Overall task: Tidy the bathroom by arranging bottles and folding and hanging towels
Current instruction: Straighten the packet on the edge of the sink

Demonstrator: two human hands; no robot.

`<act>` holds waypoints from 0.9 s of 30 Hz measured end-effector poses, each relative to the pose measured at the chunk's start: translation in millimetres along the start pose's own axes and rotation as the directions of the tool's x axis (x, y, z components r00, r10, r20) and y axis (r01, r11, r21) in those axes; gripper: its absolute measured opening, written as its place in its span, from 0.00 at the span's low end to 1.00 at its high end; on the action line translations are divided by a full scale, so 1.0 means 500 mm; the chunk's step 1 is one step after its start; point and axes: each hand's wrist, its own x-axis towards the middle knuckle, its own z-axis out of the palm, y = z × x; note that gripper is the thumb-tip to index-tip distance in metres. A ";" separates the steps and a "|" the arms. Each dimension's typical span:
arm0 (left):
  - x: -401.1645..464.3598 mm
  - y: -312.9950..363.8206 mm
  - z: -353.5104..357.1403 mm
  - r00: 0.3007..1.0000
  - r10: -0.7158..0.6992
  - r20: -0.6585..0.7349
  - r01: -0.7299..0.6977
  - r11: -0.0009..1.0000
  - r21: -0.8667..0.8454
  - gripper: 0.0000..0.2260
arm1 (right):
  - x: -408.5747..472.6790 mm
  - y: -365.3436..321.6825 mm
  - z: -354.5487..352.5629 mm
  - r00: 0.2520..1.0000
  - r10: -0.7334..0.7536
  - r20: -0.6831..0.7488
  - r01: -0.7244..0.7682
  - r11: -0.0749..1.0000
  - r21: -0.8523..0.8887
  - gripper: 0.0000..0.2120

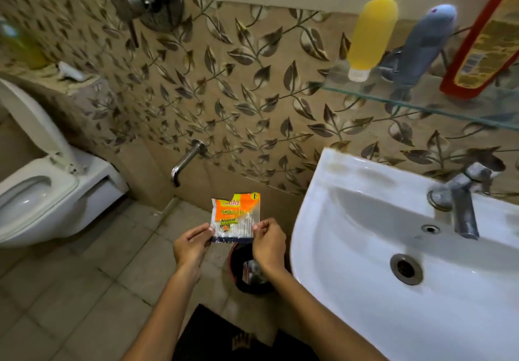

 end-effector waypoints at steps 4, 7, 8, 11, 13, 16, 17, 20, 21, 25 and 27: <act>0.081 -0.031 -0.024 0.997 -0.061 0.051 0.054 0.991 0.125 0.13 | 0.025 0.036 0.071 0.980 0.192 -0.045 -0.191 0.981 0.021 0.04; 0.155 -0.082 -0.021 0.988 -0.133 0.083 0.112 0.969 0.221 0.12 | 0.066 0.085 0.123 0.947 0.314 -0.073 -0.311 0.949 0.046 0.04; 0.178 -0.102 -0.017 0.983 -0.156 0.096 0.128 0.960 0.249 0.11 | 0.079 0.105 0.137 0.935 0.346 -0.082 -0.342 0.938 0.063 0.04; 0.268 -0.198 0.001 0.967 -0.215 0.136 0.157 0.924 0.348 0.11 | 0.139 0.197 0.194 0.886 0.453 -0.096 -0.443 0.890 0.109 0.02; 0.316 -0.266 0.017 0.965 -0.206 0.164 0.122 0.901 0.416 0.11 | 0.178 0.271 0.226 0.850 0.517 -0.095 -0.506 0.854 0.120 0.05; 0.393 -0.394 0.048 0.947 -0.255 0.194 0.137 0.869 0.475 0.10 | 0.243 0.392 0.274 0.799 0.587 -0.131 -0.590 0.807 0.018 0.04; 0.417 -0.434 0.054 0.935 -0.289 0.204 0.163 0.864 0.477 0.10 | 0.265 0.429 0.289 0.781 0.604 -0.159 -0.611 0.792 0.009 0.03; 0.468 -0.539 0.061 0.922 -0.342 0.181 0.213 0.840 0.499 0.10 | 0.318 0.515 0.329 0.768 0.612 -0.187 -0.624 0.781 -0.007 0.05; 0.484 -0.572 0.058 0.922 -0.344 0.180 0.213 0.837 0.505 0.10 | 0.332 0.543 0.344 0.776 0.601 -0.192 -0.615 0.789 -0.014 0.05; 0.539 -0.653 0.040 0.916 -0.342 0.211 0.193 0.834 0.517 0.12 | 0.375 0.620 0.380 0.807 0.556 -0.197 -0.578 0.812 -0.077 0.08; 0.560 -0.673 0.032 0.914 -0.349 0.206 0.198 0.827 0.526 0.14 | 0.386 0.648 0.390 0.830 0.528 -0.177 -0.554 0.819 -0.153 0.10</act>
